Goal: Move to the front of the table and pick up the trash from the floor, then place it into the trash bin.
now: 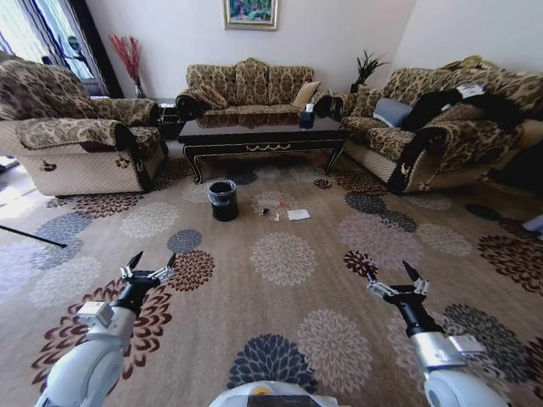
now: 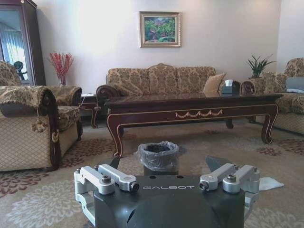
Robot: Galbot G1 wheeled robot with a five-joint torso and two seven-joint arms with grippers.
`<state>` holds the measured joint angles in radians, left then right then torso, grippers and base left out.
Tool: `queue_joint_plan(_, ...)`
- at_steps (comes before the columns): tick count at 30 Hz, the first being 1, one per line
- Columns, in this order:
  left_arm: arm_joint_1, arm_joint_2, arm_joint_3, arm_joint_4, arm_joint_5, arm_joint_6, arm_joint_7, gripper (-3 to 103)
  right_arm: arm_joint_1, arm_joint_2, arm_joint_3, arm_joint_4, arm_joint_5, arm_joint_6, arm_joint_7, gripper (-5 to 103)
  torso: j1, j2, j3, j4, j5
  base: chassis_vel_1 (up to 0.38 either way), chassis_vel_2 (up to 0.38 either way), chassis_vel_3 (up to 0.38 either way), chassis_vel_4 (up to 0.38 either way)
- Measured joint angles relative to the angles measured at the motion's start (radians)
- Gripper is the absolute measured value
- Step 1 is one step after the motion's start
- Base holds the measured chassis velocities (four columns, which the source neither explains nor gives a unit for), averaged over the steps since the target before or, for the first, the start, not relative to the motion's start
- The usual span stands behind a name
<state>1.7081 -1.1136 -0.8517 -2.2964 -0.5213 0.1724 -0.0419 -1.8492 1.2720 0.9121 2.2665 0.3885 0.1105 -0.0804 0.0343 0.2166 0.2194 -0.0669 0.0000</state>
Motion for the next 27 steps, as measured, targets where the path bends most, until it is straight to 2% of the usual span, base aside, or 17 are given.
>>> queue_joint_plan(8,0.007,-0.006,0.004,-0.02,0.001,-0.025,-0.008,100,0.002,0.0,-0.006,-0.031,0.001,0.11,-0.064,100,-0.009,-0.034,-0.025,0.0,0.0,0.0,0.0,0.0,0.0)
queue_joint_plan(17,0.034,0.006,0.006,-0.027,0.028,-0.043,0.008,100,0.008,-0.008,-0.01,-0.041,-0.002,0.12,-0.072,100,-0.017,-0.064,-0.048,0.0,0.0,0.0,0.0,0.0,0.0)
queue_joint_plan(27,0.054,-0.006,0.003,-0.034,0.02,-0.047,0.016,100,0.005,-0.019,-0.015,-0.031,-0.015,0.102,-0.072,100,-0.027,-0.108,-0.081,0.0,0.0,0.0,0.0,0.0,0.0)
